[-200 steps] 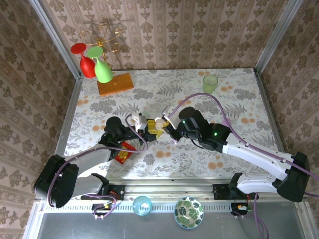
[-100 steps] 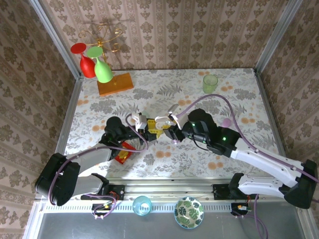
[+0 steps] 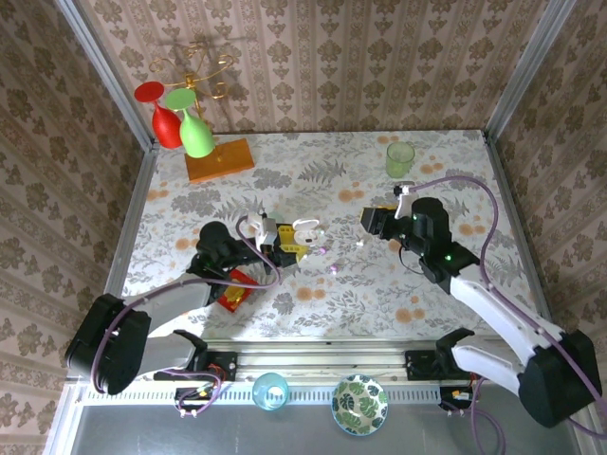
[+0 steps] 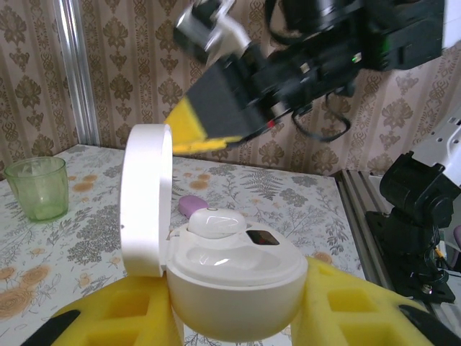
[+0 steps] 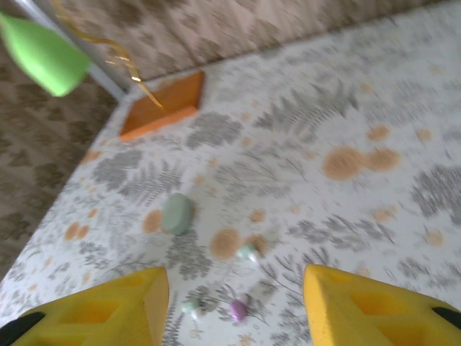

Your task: Insert wireless bluetooth earbuds into charging case

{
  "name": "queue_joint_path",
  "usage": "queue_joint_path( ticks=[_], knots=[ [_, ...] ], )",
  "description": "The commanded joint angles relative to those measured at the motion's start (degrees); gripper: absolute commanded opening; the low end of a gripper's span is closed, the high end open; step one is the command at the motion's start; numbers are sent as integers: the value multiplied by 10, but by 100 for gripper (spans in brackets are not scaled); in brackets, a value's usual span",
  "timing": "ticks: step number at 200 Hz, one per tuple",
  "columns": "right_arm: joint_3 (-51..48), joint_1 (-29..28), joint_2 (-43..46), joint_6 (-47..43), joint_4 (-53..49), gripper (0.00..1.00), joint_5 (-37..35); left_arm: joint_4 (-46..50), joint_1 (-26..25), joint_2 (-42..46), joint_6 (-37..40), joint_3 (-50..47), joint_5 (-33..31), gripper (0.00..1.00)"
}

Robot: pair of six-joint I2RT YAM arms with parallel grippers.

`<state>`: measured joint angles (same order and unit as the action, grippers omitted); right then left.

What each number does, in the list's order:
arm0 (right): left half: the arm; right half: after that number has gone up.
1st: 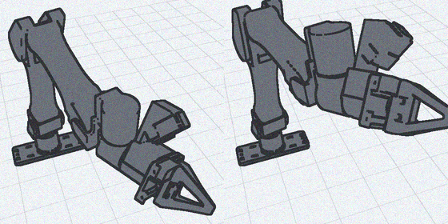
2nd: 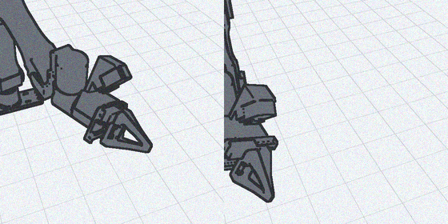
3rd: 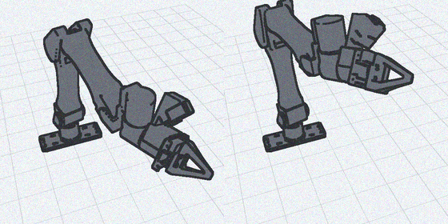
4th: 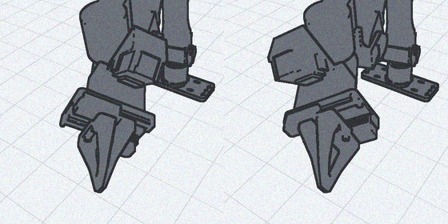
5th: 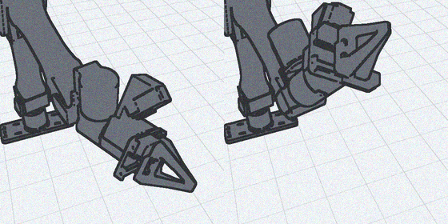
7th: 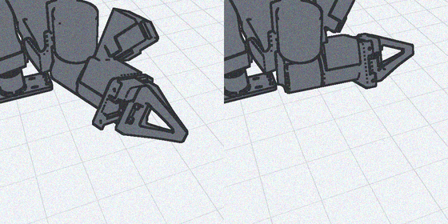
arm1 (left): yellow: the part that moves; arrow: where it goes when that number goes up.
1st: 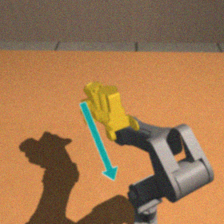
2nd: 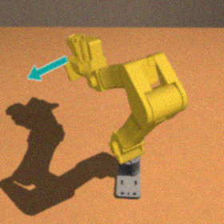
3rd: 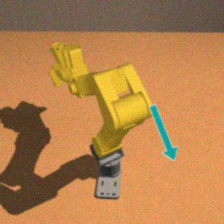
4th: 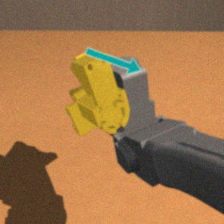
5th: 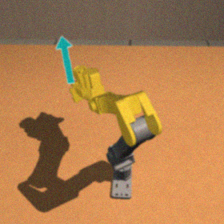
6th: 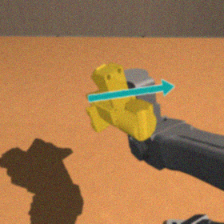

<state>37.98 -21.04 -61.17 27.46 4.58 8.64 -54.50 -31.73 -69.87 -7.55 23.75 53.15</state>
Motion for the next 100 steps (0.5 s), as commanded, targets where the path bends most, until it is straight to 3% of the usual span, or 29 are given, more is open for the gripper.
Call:
queue_joint_path(
  ticks=[1, 17, 41, 100],
  knots=[
    [33, 21, -73, 74, -62, 52, 16, -21, 3, 17, 0, 4, 7, 21],
    [59, 28, -137, 98, -106, 49, 14, -21, 3, 18, 1, 4, 8, 21],
    [64, 39, -216, 146, -90, 44, 41, -18, 4, 18, 2, 2, 7, 21],
    [66, 45, -312, 206, -35, 29, 76, -2, 3, 24, 11, 2, 5, 21]
  ],
)
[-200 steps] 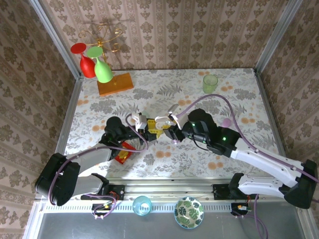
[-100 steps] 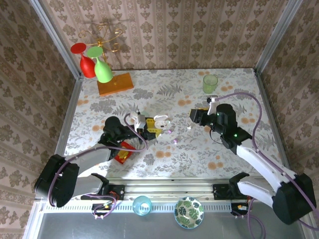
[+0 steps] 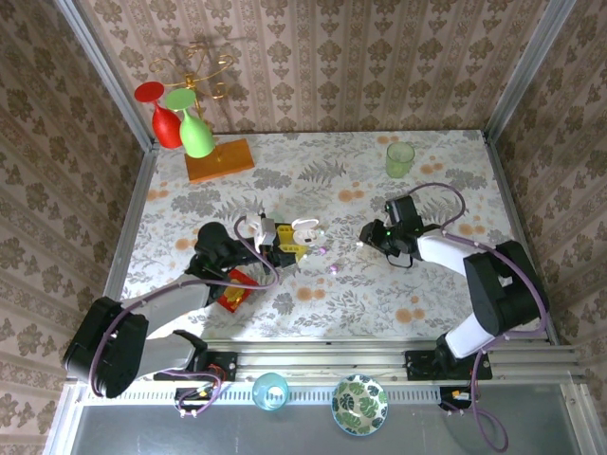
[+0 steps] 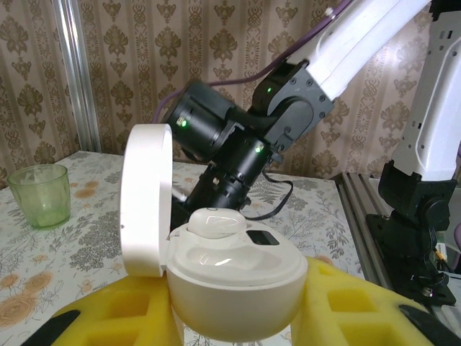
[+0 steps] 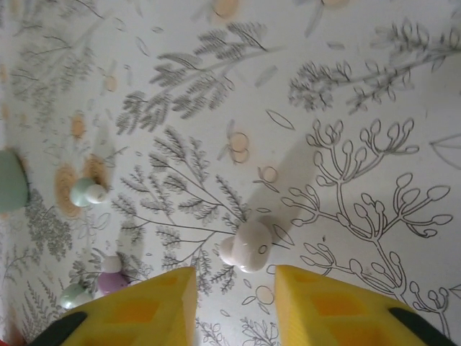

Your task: Insert wireless bluetooth earbuds into charging case

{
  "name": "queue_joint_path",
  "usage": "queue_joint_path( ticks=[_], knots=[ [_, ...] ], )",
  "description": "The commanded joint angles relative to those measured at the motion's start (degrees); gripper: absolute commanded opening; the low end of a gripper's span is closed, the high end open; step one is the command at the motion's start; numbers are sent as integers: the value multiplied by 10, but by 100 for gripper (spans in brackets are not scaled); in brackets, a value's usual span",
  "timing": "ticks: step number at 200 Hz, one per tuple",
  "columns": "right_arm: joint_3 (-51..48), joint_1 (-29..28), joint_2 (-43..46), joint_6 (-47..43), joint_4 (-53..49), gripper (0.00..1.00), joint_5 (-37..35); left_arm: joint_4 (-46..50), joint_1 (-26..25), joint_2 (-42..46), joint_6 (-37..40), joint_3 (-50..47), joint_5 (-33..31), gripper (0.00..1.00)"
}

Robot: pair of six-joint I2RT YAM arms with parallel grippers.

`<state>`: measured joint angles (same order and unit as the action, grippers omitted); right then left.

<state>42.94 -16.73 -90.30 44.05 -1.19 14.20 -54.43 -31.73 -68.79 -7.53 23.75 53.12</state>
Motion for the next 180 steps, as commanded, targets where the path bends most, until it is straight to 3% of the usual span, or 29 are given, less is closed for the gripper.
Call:
queue_joint_path(
  ticks=[1, 180],
  knots=[
    [16, 2, -22, 41, 23, 28, 21, -3, 3, 13, 10, 2, 5, 21],
    [21, 2, -94, 42, 34, 19, 27, 0, 3, 14, 16, 0, 5, 21]
  ],
)
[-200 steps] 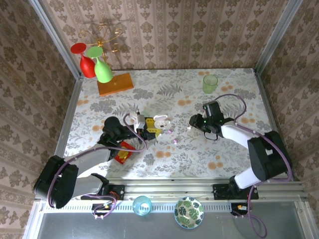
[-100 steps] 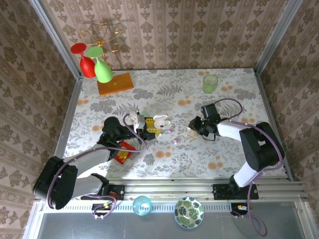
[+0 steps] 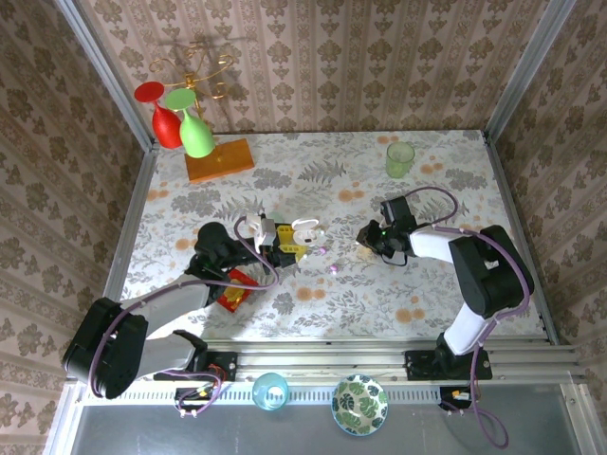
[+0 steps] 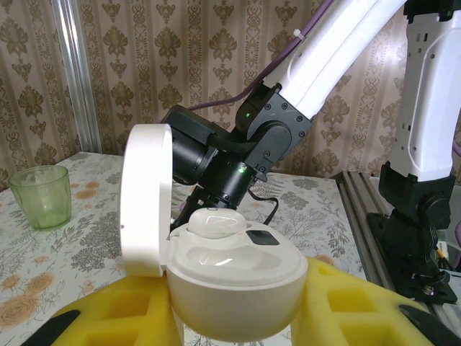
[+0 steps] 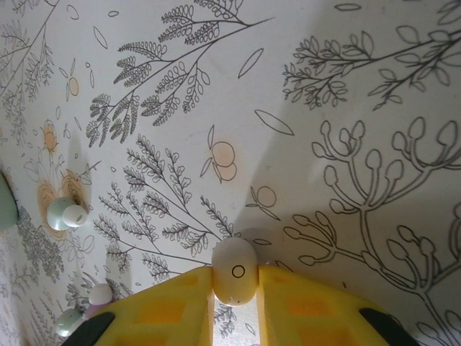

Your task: Insert wireless bluetooth earbuds into charging case

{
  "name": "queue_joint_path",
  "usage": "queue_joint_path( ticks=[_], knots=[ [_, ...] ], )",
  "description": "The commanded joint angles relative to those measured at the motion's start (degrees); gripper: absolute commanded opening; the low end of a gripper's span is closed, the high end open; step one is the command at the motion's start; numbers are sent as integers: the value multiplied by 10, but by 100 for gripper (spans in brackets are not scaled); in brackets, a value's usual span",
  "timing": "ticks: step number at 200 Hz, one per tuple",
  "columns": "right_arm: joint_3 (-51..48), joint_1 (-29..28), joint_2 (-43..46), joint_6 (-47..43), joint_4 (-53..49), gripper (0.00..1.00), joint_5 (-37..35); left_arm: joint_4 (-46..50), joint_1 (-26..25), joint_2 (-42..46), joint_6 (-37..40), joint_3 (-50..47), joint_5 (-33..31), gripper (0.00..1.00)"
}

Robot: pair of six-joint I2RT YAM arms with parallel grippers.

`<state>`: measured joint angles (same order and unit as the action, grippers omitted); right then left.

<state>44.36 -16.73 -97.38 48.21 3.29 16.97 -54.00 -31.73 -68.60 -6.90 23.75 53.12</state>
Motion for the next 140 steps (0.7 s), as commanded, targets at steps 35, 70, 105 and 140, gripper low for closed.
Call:
queue_joint_path(
  ticks=[35, 70, 105, 140],
  knots=[
    [7, 1, -29, -6, -10, 16, -1, -3, 3, 11, 11, 0, 5, 21],
    [1, 1, 19, -20, -24, 15, -6, 0, 3, 13, 15, 0, 2, 20],
    [-4, -1, 97, -54, -57, 17, -11, 10, 4, 9, 25, 2, -3, 20],
    [3, -16, 200, -94, -109, 17, 6, 50, 8, 2, 49, 7, -27, 20]
  ],
)
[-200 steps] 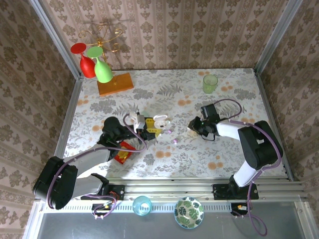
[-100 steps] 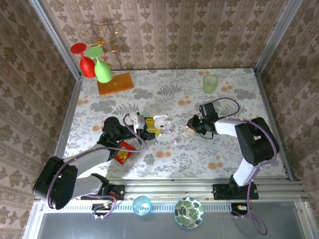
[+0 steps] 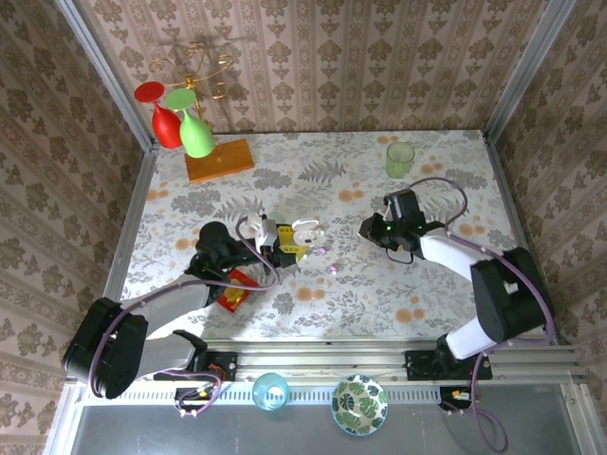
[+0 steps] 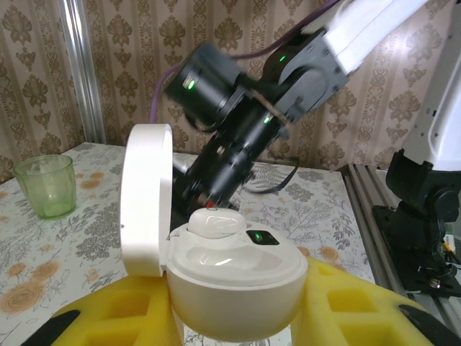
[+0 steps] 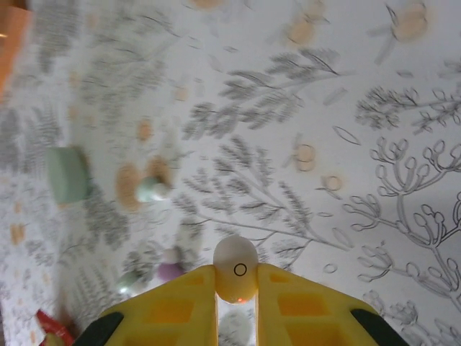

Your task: Insert wireless bluetooth earbuds into charging case

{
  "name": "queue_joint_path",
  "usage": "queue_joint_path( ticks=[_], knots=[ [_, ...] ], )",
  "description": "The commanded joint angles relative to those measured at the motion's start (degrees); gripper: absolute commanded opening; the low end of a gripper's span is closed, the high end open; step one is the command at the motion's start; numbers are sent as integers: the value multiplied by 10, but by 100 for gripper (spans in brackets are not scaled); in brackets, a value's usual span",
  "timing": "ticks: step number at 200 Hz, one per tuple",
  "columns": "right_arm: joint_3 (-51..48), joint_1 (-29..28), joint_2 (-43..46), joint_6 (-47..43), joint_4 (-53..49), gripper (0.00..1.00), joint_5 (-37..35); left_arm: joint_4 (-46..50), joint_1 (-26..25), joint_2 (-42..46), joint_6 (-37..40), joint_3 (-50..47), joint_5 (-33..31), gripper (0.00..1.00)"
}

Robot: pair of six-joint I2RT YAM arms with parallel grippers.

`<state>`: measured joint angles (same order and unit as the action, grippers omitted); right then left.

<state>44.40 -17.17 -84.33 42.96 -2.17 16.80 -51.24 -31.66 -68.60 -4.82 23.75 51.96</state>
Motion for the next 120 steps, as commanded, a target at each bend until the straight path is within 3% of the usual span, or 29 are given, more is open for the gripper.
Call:
queue_joint_path(
  ticks=[1, 60, 120],
  knots=[
    [4, -13, 72, -43, -56, 17, 8, 23, 7, 2, 28, 8, -16, 20],
    [78, -76, 174, -90, -147, 16, 2, 21, 9, -15, 45, 9, -57, 20],
    [124, -158, 176, -79, -112, 16, 40, 28, 11, -12, 64, 9, -101, 20]
  ],
)
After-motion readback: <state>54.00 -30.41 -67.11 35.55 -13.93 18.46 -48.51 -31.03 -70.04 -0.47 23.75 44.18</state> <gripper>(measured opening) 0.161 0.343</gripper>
